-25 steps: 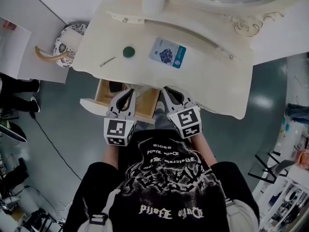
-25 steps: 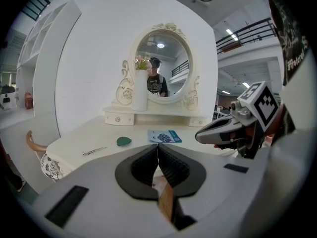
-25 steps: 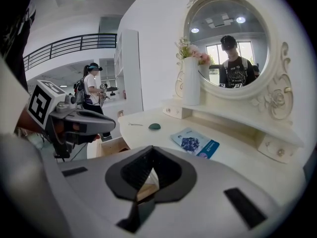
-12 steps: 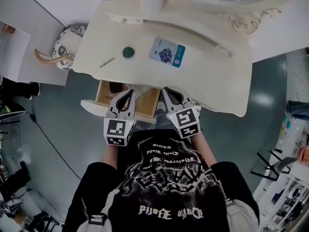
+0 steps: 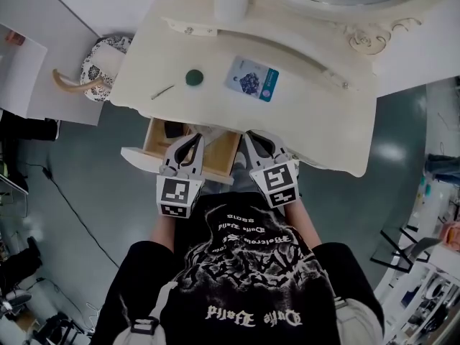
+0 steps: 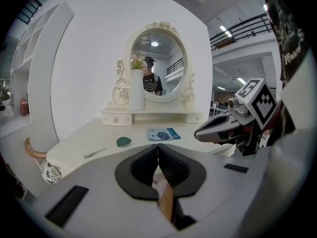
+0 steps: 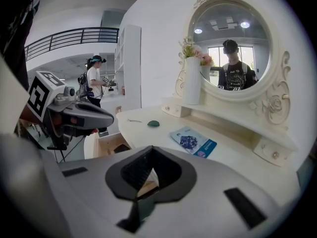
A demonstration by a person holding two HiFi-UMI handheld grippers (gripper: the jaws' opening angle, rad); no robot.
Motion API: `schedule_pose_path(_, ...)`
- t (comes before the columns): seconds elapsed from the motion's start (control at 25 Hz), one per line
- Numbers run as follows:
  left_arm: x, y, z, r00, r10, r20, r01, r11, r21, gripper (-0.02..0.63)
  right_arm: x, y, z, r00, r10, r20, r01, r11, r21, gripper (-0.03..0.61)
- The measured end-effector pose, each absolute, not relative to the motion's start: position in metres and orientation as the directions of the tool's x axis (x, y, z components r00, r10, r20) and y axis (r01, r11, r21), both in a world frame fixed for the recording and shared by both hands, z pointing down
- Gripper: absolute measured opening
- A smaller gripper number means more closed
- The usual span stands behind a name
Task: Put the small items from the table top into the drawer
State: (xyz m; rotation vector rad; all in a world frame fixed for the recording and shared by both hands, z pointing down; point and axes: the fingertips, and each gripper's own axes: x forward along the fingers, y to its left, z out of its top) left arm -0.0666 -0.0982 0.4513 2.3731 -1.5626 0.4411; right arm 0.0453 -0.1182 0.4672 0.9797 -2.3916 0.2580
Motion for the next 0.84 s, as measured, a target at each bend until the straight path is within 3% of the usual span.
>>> schedule_pose_path(0.84, -0.067, -0.109, 0.455, 0.368, -0.838, 0.403, -0.923, -0.380, 0.053, 0.015, 0.047, -0.128, 0.470, -0.591, -0.581, 0.559, -0.678, 0.734, 0.046, 0.009)
